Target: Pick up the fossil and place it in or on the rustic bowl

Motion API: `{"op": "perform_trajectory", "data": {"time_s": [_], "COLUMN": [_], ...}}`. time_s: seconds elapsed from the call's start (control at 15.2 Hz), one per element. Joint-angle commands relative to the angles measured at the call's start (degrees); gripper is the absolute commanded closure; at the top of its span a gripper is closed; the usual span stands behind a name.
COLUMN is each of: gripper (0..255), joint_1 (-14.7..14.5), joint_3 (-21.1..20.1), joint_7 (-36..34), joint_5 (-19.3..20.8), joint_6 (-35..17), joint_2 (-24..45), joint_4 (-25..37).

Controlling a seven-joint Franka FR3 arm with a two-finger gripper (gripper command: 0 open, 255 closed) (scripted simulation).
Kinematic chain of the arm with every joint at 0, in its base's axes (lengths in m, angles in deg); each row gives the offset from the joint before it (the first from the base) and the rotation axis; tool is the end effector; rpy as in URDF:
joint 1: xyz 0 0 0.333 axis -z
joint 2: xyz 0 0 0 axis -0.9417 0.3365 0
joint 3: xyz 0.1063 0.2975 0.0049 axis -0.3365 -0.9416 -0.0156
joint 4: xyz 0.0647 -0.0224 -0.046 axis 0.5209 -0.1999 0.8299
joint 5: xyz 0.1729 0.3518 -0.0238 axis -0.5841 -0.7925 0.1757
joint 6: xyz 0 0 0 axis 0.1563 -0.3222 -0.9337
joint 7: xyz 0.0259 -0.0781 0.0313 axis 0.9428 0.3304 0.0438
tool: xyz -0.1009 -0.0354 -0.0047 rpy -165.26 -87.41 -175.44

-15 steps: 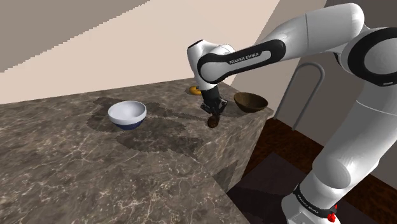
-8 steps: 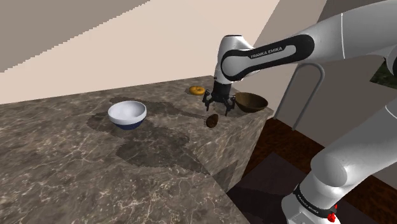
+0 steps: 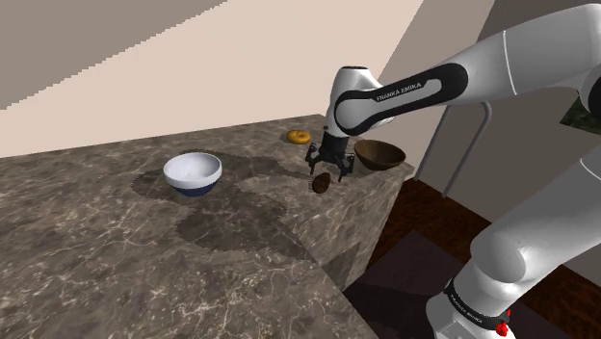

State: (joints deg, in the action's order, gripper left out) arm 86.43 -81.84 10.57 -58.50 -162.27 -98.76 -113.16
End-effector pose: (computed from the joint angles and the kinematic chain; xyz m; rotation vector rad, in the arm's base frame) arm 0.4800 0.0888 0.4038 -2.7581 1.4104 -0.0065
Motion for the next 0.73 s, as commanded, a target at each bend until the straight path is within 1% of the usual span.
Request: {"op": "perform_trajectory", "data": {"time_s": [0.0, 0.26, 0.33, 0.66], "gripper": [0, 0, 255, 255], "joint_1": [0.0, 0.0, 0.0, 0.0], "joint_3": [0.0, 0.0, 0.0, 0.0], "joint_7": [0.0, 0.0, 0.0, 0.0], "joint_5": [0.0, 0.0, 0.0, 0.0], "joint_6": [-0.2, -0.2, -0.2, -0.2], "joint_2": [0.1, 0.1, 0.1, 0.1], "joint_4": [-0.1, -0.1, -0.1, -0.1]}}
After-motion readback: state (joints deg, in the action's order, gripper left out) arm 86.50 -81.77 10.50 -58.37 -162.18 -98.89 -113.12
